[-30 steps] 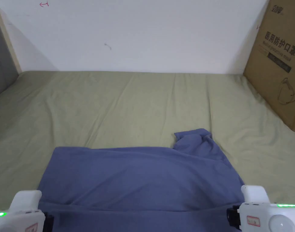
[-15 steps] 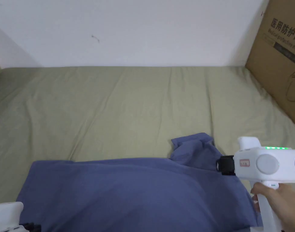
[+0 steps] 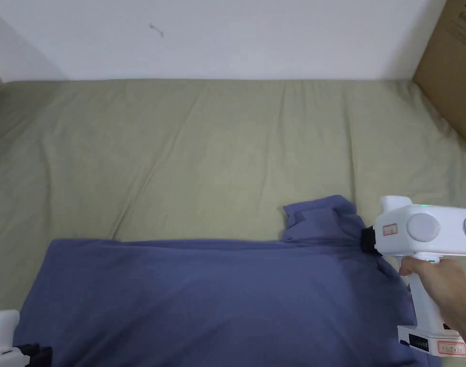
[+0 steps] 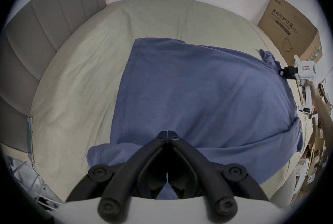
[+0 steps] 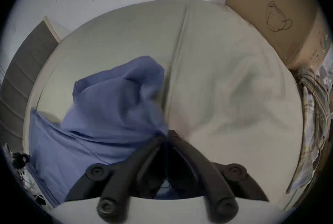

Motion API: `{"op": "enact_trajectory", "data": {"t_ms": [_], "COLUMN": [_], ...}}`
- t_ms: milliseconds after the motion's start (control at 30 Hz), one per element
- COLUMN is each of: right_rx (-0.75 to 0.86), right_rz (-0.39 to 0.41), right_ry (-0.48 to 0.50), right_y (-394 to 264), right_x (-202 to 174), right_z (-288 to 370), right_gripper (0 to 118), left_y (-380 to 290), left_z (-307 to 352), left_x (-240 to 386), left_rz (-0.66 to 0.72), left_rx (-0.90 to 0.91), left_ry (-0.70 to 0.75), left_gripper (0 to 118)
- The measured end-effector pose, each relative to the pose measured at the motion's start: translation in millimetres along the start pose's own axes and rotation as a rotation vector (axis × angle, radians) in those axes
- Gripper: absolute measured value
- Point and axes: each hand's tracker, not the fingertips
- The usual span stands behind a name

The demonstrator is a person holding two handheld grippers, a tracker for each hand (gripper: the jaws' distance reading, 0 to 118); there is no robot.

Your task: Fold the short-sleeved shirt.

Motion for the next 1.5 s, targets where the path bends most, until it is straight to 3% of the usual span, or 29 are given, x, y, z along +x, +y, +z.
{"op": "enact_trajectory", "data": {"t_ms": [33, 167, 367, 400, 433, 467, 500, 533, 567, 633, 967, 1100, 1133, 1167, 1233, 1267, 1400, 1500], "right_rx": [-0.019, 0.008, 0.024, 0.027, 0.031, 0.026, 0.019, 0.016, 0.011, 0.003, -0.006, -0.014, -0.015, -0.014, -0.008, 0.005, 0.097, 0.150], "right_rz": [-0.019, -0.023, 0.033, 0.025, 0.018, 0.009, 0.003, 0.002, 0.005, 0.019, 0.025, 0.036, 0.034, 0.031, 0.015, 0.019, 0.022, 0.059], "right_ry": [0.042, 0.032, 0.009, 0.014, 0.013, 0.016, 0.019, 0.017, 0.015, 0.010, 0.014, 0.000, -0.001, 0.000, 0.014, 0.012, 0.012, 0.023], "right_y": [2, 2, 5, 5, 5, 4, 2, 0, -1, -4, -5, -5, -4, -3, 0, 1, 4, -1], "right_x": [3, 0, -7, -5, -6, -4, -4, -4, -4, -5, -5, -7, -8, -8, -8, -10, -14, -20], "right_z": [3, 17, 28, 29, 28, 27, 26, 25, 23, 23, 22, 19, 19, 22, 29, 35, 77, 117], "right_gripper": [1, 1, 1, 1, 1, 1, 1, 1, 1, 1, 1, 1, 1, 1, 1, 1, 1, 1], "left_y": [1, 5, 29, 38, 47, 56, 68, 81, 92, 115, 169, 164, 168, 169, 174, 175, 172, 168], "left_z": [0, -3, -14, -19, -23, -28, -36, -46, -56, -70, -135, -148, -141, -140, -137, -135, -109, -72], "left_x": [0, -1, -8, -10, -12, -13, -17, -19, -22, -26, -45, -43, -41, -46, -52, -51, -37, -39], "left_rz": [0.000, 0.015, 0.032, 0.032, 0.026, 0.028, 0.039, 0.054, 0.065, 0.083, 0.142, 0.087, 0.079, 0.037, 0.074, 0.112, -0.076, -0.092], "left_rx": [-0.001, 0.002, 0.032, 0.026, 0.033, 0.045, 0.054, 0.047, 0.038, 0.051, -0.018, -0.039, -0.031, 0.002, -0.010, -0.027, -0.005, 0.048], "left_ry": [-0.003, -0.016, -0.045, -0.060, -0.071, -0.067, -0.064, -0.056, -0.056, -0.031, -0.013, -0.010, 0.000, 0.034, -0.050, -0.106, -0.017, -0.024], "left_gripper": [0, 0, 0, 5, 21, 59, 88, 107, 109, 103, 103, 93, 82, 55, 9, 4, 4, 4]}}
